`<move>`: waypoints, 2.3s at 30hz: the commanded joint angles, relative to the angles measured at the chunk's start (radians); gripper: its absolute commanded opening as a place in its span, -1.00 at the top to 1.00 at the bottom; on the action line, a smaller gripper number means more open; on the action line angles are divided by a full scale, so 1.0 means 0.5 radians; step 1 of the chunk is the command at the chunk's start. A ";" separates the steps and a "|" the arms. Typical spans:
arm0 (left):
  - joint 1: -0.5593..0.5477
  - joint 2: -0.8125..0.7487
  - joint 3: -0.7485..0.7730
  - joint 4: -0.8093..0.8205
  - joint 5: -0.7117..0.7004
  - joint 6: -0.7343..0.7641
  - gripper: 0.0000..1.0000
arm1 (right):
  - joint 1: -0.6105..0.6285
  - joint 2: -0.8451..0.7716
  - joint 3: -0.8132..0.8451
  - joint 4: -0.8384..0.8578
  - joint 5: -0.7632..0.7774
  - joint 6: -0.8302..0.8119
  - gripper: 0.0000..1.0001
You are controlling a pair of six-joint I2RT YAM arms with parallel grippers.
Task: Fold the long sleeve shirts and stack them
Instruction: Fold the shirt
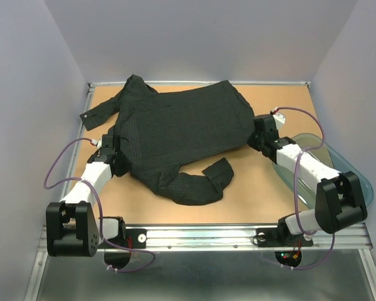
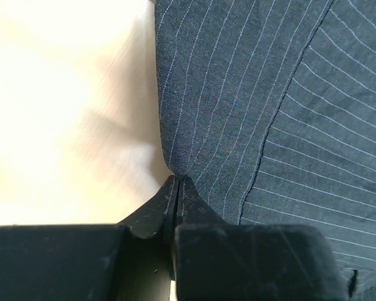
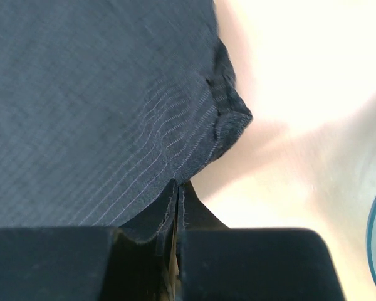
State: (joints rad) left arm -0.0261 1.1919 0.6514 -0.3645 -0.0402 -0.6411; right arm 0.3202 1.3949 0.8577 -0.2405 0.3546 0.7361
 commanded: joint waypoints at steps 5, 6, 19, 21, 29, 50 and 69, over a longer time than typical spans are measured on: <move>0.003 0.055 0.222 -0.053 -0.116 0.086 1.00 | -0.033 0.177 0.435 -0.047 0.110 -0.285 0.99; 0.003 0.098 0.243 -0.050 -0.116 0.086 1.00 | -0.033 0.250 0.514 -0.047 0.101 -0.291 0.99; 0.003 0.503 0.624 0.026 -0.125 0.193 0.98 | -0.036 0.750 1.009 -0.056 0.006 -0.518 0.99; 0.003 0.567 0.661 0.036 -0.125 0.211 0.95 | -0.039 0.824 1.067 -0.062 0.006 -0.542 0.99; 0.003 0.779 0.783 0.075 -0.168 0.248 0.91 | -0.045 1.051 1.168 -0.071 0.015 -0.595 0.93; 0.003 0.930 0.958 0.180 -0.147 0.187 0.30 | -0.048 1.214 1.411 -0.087 -0.099 -0.846 -0.24; 0.034 0.332 0.637 0.198 -0.021 0.340 -0.78 | 0.387 0.401 0.527 -0.399 -0.915 -1.303 -0.74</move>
State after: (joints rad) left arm -0.0109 1.4364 1.0618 -0.2806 -0.0822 -0.5262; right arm 0.4274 1.5978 1.1881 -0.3500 -0.0395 0.1596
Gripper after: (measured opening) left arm 0.891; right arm 0.870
